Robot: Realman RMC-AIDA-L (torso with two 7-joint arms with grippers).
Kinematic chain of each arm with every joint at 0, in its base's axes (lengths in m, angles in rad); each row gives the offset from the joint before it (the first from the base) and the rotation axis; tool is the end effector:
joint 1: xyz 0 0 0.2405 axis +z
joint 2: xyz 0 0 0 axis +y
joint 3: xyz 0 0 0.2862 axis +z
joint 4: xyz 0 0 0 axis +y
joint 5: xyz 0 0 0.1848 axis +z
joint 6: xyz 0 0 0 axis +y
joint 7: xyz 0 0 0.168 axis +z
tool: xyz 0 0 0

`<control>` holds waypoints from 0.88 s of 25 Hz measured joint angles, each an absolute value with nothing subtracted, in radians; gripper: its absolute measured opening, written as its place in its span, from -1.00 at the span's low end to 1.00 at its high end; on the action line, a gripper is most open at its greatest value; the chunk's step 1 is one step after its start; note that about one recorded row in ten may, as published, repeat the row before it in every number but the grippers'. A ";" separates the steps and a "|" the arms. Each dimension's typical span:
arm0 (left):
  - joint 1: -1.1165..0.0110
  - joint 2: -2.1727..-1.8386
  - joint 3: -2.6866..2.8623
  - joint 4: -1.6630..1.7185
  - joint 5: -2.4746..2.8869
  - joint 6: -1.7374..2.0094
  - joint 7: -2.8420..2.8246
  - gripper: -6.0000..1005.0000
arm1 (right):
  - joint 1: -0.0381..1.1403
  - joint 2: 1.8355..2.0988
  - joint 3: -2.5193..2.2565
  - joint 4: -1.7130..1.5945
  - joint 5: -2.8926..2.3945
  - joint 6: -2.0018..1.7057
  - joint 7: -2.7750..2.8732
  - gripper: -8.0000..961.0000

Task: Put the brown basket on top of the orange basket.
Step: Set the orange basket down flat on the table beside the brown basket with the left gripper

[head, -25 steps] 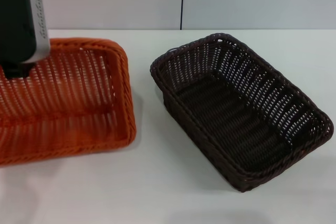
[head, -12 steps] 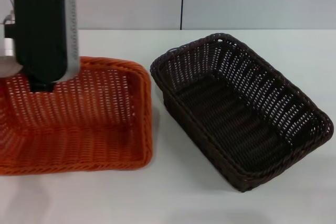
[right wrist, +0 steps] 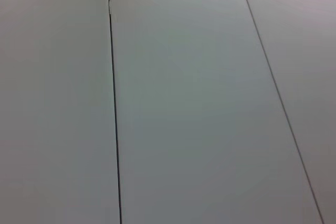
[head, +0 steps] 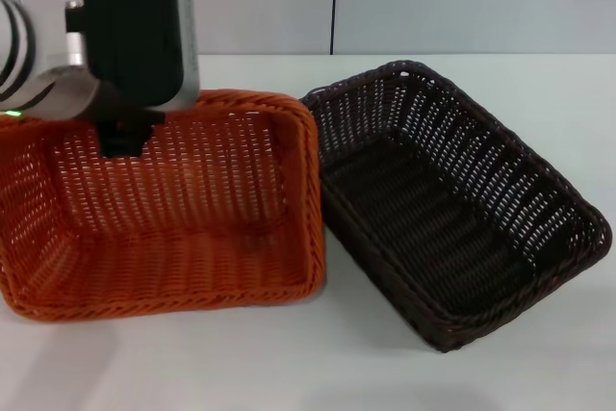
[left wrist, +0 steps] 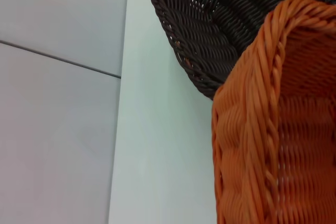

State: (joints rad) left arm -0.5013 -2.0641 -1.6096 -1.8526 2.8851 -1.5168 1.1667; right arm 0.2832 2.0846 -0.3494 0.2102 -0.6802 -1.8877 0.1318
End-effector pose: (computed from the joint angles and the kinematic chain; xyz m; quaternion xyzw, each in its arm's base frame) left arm -0.1740 0.3608 0.0271 -0.8979 0.1262 0.2915 0.3048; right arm 0.3593 0.2362 0.0702 -0.4540 0.1542 0.3842 0.7890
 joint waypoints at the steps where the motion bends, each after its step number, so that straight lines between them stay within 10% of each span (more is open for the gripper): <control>1: -0.509 -2.064 -1.607 -1.841 2.885 -1.518 1.164 -0.70 | 0.283 2.085 -0.349 0.210 -0.680 -1.888 0.132 0.58; 22: -0.584 -2.069 -1.540 -1.745 2.873 -1.502 1.140 -0.70 | 0.279 2.085 -0.353 0.209 -0.684 -1.866 0.127 0.58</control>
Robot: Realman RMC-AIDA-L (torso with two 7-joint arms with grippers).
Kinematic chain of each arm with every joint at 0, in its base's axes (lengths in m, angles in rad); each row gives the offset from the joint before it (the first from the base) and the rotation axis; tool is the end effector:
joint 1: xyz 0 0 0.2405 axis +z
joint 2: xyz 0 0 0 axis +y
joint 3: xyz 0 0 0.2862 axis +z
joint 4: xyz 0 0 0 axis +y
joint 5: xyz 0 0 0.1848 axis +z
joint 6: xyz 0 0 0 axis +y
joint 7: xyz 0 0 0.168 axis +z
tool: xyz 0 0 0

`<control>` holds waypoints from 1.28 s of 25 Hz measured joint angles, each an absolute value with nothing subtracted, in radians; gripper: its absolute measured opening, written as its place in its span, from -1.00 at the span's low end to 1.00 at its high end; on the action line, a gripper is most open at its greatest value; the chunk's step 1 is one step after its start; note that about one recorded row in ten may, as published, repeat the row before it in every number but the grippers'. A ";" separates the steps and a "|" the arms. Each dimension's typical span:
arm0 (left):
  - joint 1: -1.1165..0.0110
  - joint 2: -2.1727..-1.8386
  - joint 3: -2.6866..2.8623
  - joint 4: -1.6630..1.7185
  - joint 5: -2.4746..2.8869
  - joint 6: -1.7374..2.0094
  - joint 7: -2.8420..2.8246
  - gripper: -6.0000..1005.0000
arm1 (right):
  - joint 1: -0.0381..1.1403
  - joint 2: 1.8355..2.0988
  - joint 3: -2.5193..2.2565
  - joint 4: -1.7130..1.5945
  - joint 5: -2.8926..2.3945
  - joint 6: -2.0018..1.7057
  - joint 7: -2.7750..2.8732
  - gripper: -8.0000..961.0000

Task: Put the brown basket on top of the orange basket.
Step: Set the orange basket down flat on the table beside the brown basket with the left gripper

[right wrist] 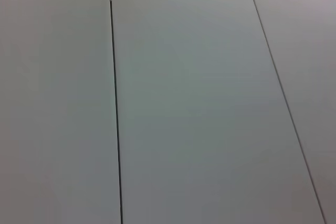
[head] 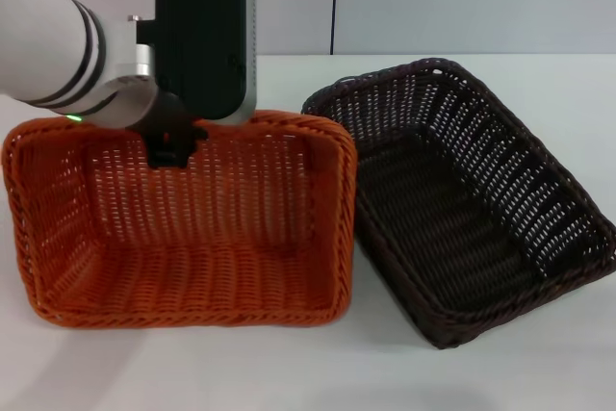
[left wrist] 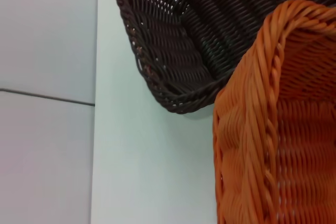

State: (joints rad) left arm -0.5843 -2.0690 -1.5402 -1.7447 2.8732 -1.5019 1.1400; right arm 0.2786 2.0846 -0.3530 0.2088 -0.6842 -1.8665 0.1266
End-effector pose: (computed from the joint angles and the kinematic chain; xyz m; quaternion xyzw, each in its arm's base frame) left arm -0.1597 0.3693 -0.0011 -0.9058 0.1491 0.2936 0.2664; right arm 0.3623 0.2365 0.0678 -0.4600 0.1617 0.3761 0.7879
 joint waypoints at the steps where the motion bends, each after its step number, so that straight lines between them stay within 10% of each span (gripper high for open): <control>1: -0.585 -2.069 -1.537 -1.741 2.870 -1.500 1.140 -0.70 | 0.278 2.085 -0.353 0.209 -0.684 -1.866 0.126 0.58; 20: -0.713 -2.066 -1.524 -1.525 2.880 -1.458 1.023 -0.70 | 0.290 2.082 -0.369 0.191 -0.684 -1.859 0.126 0.58; 32: -0.751 -2.068 -1.522 -1.507 2.879 -1.405 0.950 -0.32 | 0.288 2.081 -0.390 0.189 -0.687 -1.857 0.126 0.58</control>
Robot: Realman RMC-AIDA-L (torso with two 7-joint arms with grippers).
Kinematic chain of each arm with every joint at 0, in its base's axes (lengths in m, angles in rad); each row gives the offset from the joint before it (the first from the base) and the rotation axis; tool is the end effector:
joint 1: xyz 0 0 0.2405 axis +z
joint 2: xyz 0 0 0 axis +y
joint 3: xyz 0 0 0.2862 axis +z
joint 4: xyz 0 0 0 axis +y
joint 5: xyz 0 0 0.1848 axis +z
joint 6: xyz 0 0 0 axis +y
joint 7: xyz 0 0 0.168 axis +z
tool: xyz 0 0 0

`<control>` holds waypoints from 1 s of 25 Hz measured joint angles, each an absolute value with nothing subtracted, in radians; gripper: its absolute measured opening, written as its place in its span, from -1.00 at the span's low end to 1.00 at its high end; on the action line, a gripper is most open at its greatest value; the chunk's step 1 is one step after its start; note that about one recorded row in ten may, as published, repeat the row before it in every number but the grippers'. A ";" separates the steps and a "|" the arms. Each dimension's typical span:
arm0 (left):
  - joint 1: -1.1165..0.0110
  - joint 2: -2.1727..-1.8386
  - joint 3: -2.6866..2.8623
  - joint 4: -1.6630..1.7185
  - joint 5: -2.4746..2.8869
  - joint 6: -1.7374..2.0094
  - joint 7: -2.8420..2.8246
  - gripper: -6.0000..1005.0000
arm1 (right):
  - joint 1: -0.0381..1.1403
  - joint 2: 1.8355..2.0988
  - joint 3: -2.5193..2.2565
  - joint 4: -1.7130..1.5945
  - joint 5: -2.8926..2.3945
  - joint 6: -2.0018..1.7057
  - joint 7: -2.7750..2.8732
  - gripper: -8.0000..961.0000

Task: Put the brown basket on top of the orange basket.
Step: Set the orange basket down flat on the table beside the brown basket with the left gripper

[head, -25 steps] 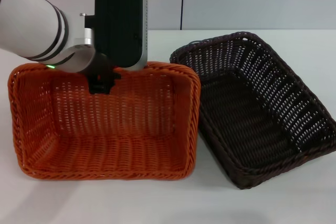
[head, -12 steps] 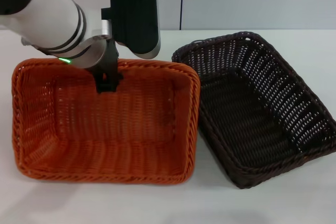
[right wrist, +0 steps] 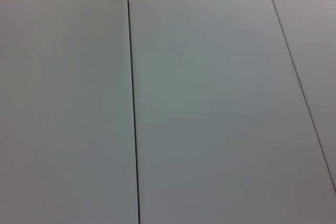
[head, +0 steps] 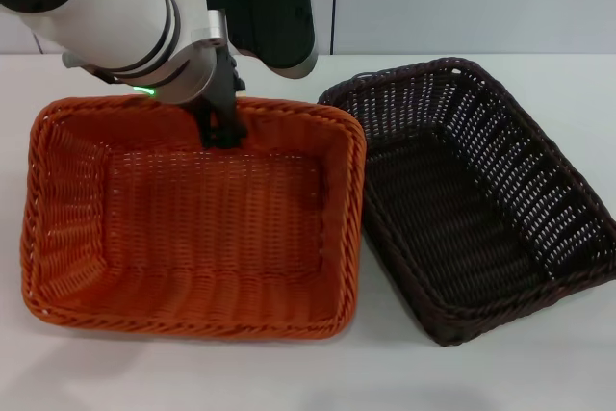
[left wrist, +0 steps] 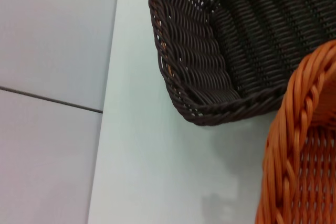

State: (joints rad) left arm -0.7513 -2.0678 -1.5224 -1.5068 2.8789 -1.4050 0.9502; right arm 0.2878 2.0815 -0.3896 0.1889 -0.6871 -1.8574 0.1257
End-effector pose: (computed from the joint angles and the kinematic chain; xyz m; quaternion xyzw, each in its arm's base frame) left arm -0.1406 0.4043 -0.0249 -0.9140 0.0918 0.2818 0.2772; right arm 0.3582 0.2429 0.0673 -0.4787 0.1500 0.3787 0.7778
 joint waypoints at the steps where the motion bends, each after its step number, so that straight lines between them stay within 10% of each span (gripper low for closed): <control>1: -0.754 -2.068 -1.522 -1.507 2.878 -1.403 0.950 -0.29 | 0.288 2.082 -0.390 0.188 -0.687 -1.857 0.126 0.58; 16: -0.705 -2.063 -1.551 -1.803 2.886 -1.388 0.910 0.56 | 0.287 2.082 -0.387 0.175 -0.687 -1.853 0.126 0.58; 25: -0.578 -2.063 -1.569 -1.979 2.888 -1.288 0.852 0.54 | 0.291 2.081 -0.389 0.173 -0.686 -1.852 0.126 0.58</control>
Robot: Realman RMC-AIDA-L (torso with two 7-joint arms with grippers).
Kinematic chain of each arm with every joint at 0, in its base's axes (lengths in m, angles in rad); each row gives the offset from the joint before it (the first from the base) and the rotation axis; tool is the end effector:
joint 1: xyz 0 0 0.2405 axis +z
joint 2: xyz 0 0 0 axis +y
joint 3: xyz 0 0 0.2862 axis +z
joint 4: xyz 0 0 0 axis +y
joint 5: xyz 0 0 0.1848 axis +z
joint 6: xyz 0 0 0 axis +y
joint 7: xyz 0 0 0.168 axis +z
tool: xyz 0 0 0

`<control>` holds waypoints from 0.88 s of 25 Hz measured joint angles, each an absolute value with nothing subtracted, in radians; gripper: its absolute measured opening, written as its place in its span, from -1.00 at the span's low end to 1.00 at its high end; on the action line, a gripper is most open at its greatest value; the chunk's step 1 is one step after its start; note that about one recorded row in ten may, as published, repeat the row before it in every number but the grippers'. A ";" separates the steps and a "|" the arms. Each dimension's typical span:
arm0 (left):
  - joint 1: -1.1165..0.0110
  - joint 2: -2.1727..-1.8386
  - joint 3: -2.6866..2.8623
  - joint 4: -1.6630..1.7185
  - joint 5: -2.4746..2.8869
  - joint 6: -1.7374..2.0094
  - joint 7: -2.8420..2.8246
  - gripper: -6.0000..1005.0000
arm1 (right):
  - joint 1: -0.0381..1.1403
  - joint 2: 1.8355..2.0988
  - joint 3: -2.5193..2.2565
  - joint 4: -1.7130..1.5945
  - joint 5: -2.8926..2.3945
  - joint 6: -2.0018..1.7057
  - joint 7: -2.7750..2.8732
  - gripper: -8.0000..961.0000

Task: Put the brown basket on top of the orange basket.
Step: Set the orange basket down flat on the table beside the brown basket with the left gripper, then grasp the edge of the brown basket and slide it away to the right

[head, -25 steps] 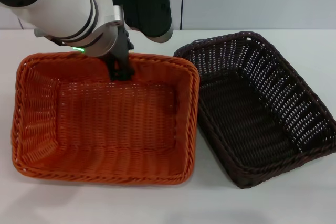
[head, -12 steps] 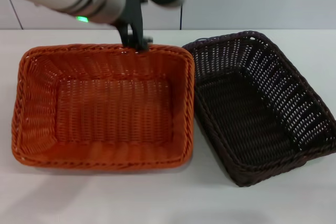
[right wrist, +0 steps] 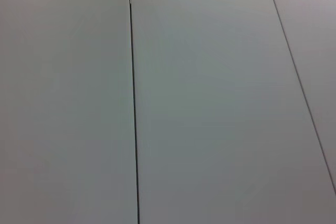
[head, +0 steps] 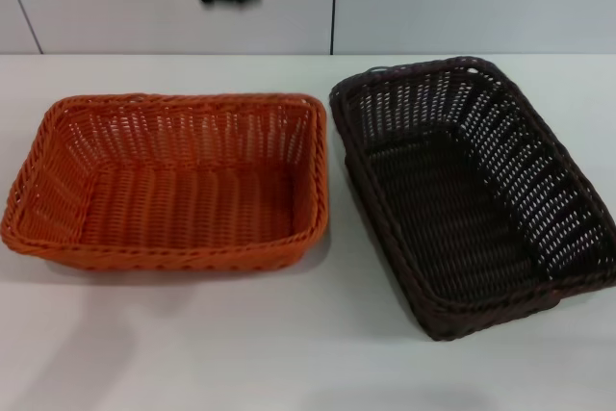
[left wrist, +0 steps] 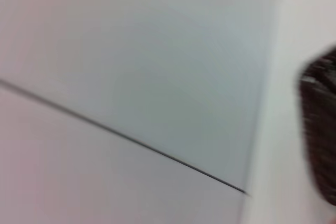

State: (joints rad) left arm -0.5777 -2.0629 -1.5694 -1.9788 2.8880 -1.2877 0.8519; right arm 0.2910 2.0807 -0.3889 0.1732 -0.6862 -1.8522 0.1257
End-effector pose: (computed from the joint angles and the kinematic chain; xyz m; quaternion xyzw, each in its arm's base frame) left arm -0.0831 0.3820 0.0450 -0.8763 0.1183 0.1242 0.4502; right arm 0.3579 0.2452 0.0701 -0.4792 0.1435 0.3778 0.7791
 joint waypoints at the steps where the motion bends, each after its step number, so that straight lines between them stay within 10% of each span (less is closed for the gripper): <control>1: -0.547 -2.063 -1.573 -1.998 2.889 -1.248 0.839 0.54 | 0.291 2.081 -0.389 0.173 -0.686 -1.852 0.126 0.58; 12: -0.103 -2.065 -1.536 -1.991 2.883 -0.345 0.633 0.54 | 0.295 2.082 -0.382 0.166 -0.686 -1.810 0.125 0.58; 22: 0.058 -2.067 -1.490 -1.679 2.822 0.325 0.345 0.54 | 0.327 2.083 -0.388 0.169 -0.686 -1.795 0.126 0.58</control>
